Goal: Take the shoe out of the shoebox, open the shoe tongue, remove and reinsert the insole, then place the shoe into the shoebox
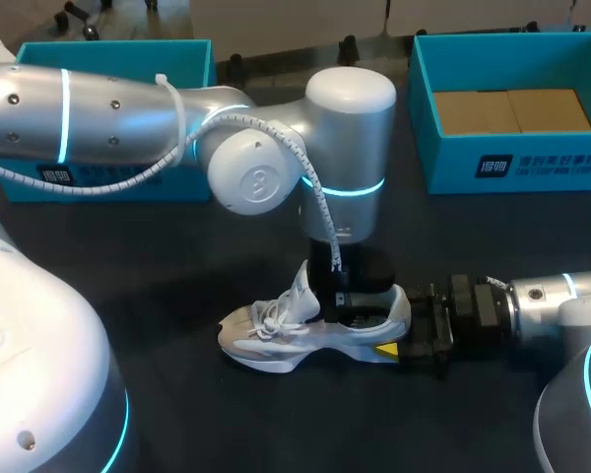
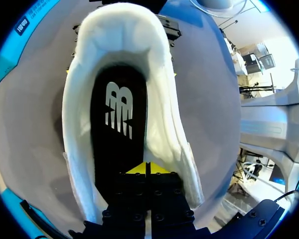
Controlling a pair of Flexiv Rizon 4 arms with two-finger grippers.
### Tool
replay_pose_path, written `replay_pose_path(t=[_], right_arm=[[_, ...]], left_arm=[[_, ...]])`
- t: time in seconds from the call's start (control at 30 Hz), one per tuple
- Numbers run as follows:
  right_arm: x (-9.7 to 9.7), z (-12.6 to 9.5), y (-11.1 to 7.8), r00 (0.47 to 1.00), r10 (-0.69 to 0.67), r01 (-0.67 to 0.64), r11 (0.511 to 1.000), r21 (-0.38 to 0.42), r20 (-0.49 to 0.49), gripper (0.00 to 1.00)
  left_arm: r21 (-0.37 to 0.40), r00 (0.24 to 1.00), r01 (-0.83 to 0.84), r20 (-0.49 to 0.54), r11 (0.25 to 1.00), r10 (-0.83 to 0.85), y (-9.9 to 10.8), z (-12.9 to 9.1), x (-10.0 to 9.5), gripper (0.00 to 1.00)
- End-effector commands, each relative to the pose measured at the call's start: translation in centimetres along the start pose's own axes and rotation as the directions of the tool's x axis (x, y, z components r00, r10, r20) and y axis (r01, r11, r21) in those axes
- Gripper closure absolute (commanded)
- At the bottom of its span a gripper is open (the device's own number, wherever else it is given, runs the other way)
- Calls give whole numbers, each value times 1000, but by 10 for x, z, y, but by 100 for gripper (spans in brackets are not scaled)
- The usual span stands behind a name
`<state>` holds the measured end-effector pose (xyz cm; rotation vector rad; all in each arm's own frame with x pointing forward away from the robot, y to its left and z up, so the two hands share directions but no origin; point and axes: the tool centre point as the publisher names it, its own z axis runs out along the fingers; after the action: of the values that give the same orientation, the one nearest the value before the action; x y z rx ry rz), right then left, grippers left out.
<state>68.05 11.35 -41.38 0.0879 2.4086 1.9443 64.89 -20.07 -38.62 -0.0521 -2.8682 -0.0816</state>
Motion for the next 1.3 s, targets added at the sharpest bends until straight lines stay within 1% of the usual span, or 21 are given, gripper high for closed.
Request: replay_pose_path(t=[0.03, 0.1, 0.17, 0.2, 0.3, 0.43, 0.57, 0.77, 0.97, 1.07, 1.13, 1.2, 1.27, 1.3], right_arm=[[1, 0, 1, 1000, 0, 0, 1000, 5, -1, 100], [1, 0, 1, 1000, 0, 0, 1000, 5, -1, 100], [1, 0, 1, 1000, 0, 0, 1000, 5, -1, 100], [1, 0, 1, 1000, 0, 0, 1000, 5, -1, 100], [1, 0, 1, 1000, 0, 0, 1000, 5, -1, 100], [1, 0, 1, 1000, 0, 0, 1000, 5, -1, 100], [1, 0, 1, 1000, 0, 0, 1000, 5, -1, 100], [1, 0, 1, 1000, 0, 0, 1000, 5, -1, 100], [1, 0, 1, 1000, 0, 0, 1000, 5, -1, 100], [1, 0, 1, 1000, 0, 0, 1000, 5, -1, 100], [1, 0, 1, 1000, 0, 0, 1000, 5, -1, 100], [1, 0, 1, 1000, 0, 0, 1000, 5, -1, 100], [1, 0, 1, 1000, 0, 0, 1000, 5, -1, 100], [1, 0, 1, 1000, 0, 0, 1000, 5, -1, 100]], left_arm=[[16, 1000, -7, 10, 1000, 6, 2, 3, 2, 80], [34, 1000, -3, 31, 999, 2, 0, 6, 3, 72], [32, 1000, 0, 30, 999, -1, -4, 9, 2, 68], [43, 999, 10, 44, 999, -12, -6, 10, 1, 67], [55, 998, 14, 55, 998, -17, -10, 14, 0, 67], [89, 992, 26, 119, 996, -37, -17, 21, -4, 67], [110, 982, 44, 178, 993, -63, -21, 25, -11, 69], [112, 968, 62, 237, 992, -87, -23, 28, -25, 69], [102, 949, 99, 288, 990, -124, -24, 28, -44, 71], [100, 946, 111, 295, 989, -136, -24, 25, -50, 71], [98, 945, 115, 296, 989, -139, -24, 23, -53, 77], [91, 945, 119, 296, 989, -141, -23, 22, -54, 80], [92, 940, 122, 310, 988, -145, -23, 22, -55, 83], [96, 934, 123, 325, 988, -148, -22, 23, -56, 87]])
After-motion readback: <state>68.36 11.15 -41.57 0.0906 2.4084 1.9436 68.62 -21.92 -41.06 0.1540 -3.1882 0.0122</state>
